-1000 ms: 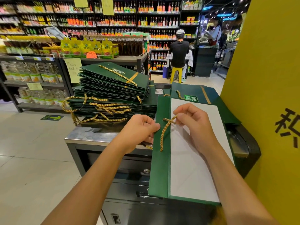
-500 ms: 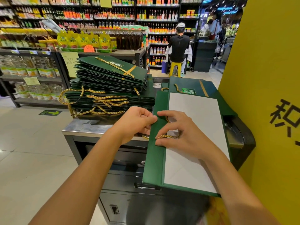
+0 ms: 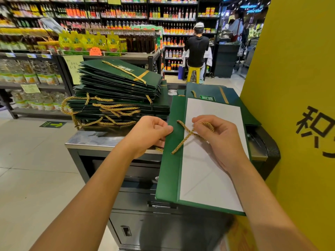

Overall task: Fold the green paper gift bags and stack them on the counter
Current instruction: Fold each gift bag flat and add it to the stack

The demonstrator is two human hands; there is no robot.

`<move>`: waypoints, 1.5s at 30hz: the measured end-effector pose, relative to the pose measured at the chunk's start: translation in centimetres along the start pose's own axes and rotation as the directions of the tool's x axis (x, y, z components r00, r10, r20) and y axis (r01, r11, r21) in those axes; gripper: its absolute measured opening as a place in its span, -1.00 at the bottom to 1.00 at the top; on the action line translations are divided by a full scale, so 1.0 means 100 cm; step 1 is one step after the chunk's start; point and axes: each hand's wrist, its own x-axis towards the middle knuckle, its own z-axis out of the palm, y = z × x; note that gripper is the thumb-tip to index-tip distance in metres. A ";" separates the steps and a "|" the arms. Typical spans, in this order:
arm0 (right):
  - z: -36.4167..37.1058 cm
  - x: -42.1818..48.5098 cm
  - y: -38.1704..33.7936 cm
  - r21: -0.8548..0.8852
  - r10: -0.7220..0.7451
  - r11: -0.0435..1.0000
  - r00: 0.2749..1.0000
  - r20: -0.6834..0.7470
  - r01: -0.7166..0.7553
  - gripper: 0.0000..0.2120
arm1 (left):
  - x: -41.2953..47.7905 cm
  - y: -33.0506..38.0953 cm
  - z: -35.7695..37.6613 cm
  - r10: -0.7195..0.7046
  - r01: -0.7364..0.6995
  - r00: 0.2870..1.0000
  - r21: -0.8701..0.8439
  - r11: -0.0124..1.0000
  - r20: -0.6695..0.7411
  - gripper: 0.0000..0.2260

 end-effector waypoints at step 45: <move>-0.070 -0.007 -0.128 0.235 -0.140 0.942 0.917 -0.374 0.240 -0.70 | -0.049 0.098 -0.016 0.490 -0.544 0.838 -0.306 0.781 -0.241 -0.85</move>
